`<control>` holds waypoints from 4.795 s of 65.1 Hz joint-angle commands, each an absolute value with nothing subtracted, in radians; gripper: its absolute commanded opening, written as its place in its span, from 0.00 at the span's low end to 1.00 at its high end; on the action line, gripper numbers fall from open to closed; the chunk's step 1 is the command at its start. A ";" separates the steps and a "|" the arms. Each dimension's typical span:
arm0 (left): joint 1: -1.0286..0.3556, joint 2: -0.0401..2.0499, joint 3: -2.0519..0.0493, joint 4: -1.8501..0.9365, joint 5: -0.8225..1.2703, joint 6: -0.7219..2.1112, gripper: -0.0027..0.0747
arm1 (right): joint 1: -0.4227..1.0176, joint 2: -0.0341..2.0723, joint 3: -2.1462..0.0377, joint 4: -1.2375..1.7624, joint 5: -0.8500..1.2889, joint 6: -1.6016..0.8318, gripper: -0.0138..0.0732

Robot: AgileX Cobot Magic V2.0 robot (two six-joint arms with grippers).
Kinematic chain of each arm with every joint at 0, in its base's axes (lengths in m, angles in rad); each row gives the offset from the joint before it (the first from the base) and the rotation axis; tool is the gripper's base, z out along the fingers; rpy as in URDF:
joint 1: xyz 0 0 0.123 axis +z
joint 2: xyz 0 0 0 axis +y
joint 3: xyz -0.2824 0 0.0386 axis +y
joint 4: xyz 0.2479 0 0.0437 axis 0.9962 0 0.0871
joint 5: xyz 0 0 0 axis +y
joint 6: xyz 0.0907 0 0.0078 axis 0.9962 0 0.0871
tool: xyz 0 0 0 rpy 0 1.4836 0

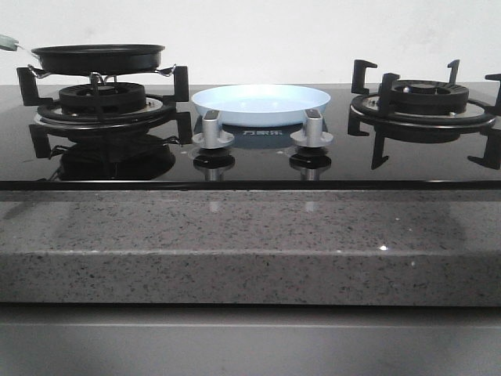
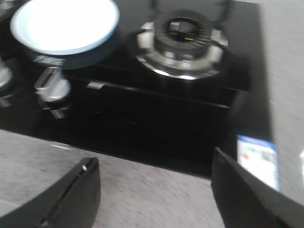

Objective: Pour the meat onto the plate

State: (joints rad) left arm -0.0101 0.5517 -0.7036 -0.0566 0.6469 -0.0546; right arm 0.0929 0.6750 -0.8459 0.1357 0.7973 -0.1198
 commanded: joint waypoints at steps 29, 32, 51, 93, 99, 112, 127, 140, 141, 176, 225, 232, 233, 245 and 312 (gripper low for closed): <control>-0.018 0.561 -0.730 -0.061 0.568 -0.055 0.70 | 0.327 1.388 -1.423 0.147 0.836 -0.107 0.75; -0.018 0.561 -0.730 -0.061 0.568 -0.055 0.70 | 0.326 1.466 -1.492 0.147 0.879 -0.092 0.75; -0.018 0.561 -0.730 -0.063 0.568 -0.055 0.70 | 0.283 1.933 -2.074 0.149 1.244 0.000 0.75; -0.018 0.561 -0.730 -0.063 0.568 -0.055 0.70 | 0.242 2.225 -2.443 0.169 1.309 0.054 0.75; -0.018 0.561 -0.730 -0.063 0.568 -0.055 0.70 | 0.241 2.237 -2.443 0.172 1.313 0.054 0.75; -0.018 0.561 -0.730 -0.063 0.568 -0.055 0.70 | 0.241 2.259 -2.443 0.172 1.295 0.053 0.75; -0.018 0.561 -0.730 -0.063 0.568 -0.055 0.70 | 0.241 2.271 -2.438 0.172 1.286 0.051 0.67; -0.018 0.561 -0.730 -0.063 0.568 -0.055 0.70 | 0.235 2.287 -2.438 0.174 1.295 0.051 0.61; -0.018 0.561 -0.730 -0.063 0.568 -0.055 0.70 | 0.235 2.288 -2.438 0.174 1.295 0.051 0.61; -0.018 0.561 -0.730 -0.063 0.568 -0.055 0.70 | 0.234 2.285 -2.441 0.177 1.310 0.051 0.19; -0.018 0.561 -0.730 -0.063 0.568 -0.055 0.70 | 0.229 1.875 -2.131 0.236 1.232 0.074 0.08; -0.018 0.561 -0.730 -0.063 0.568 -0.055 0.70 | 0.229 1.761 -1.939 0.253 1.112 0.074 0.08; -0.018 0.561 -0.730 -0.063 0.568 -0.055 0.70 | 0.229 1.745 -1.913 0.256 1.097 0.073 0.08; -0.018 0.561 -0.730 -0.063 0.568 -0.055 0.70 | 0.229 1.573 -1.608 0.288 0.959 0.072 0.08; -0.018 0.561 -0.730 -0.063 0.568 -0.055 0.70 | 0.229 1.410 -1.279 0.464 0.801 0.070 0.08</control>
State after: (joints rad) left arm -0.0101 0.5517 -0.7036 -0.0566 0.6424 -0.0546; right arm 0.2339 1.4484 -1.2535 0.4284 0.8493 0.0727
